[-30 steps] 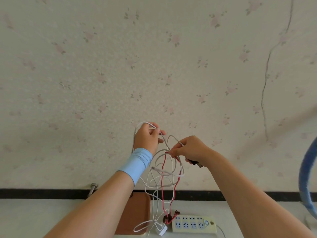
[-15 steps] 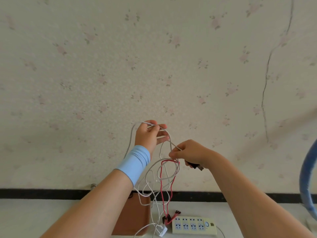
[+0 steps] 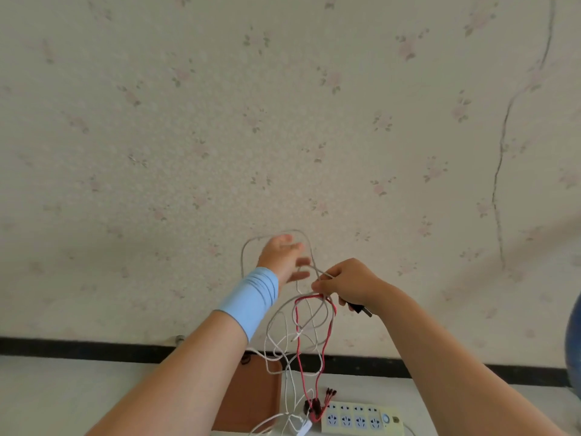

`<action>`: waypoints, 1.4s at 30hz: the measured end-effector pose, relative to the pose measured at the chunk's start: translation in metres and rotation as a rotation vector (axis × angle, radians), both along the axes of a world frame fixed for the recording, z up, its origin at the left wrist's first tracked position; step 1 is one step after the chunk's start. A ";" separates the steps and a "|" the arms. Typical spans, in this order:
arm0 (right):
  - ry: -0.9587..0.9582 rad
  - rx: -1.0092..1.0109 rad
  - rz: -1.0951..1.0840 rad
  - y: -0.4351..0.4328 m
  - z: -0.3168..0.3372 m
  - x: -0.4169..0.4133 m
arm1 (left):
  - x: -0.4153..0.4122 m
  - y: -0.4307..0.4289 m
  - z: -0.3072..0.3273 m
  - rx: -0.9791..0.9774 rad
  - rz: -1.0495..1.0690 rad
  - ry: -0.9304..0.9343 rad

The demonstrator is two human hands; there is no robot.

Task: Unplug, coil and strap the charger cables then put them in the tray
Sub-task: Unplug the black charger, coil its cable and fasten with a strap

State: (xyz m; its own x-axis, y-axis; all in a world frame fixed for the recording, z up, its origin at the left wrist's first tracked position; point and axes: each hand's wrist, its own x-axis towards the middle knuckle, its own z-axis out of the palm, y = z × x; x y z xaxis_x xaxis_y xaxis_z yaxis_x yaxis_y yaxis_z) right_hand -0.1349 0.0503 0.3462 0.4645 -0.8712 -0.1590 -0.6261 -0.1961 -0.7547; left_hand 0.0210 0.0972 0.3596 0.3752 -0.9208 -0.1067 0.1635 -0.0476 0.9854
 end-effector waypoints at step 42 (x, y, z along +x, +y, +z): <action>-0.723 0.221 -0.488 -0.004 0.012 -0.004 | -0.012 0.013 -0.017 0.302 -0.642 -1.146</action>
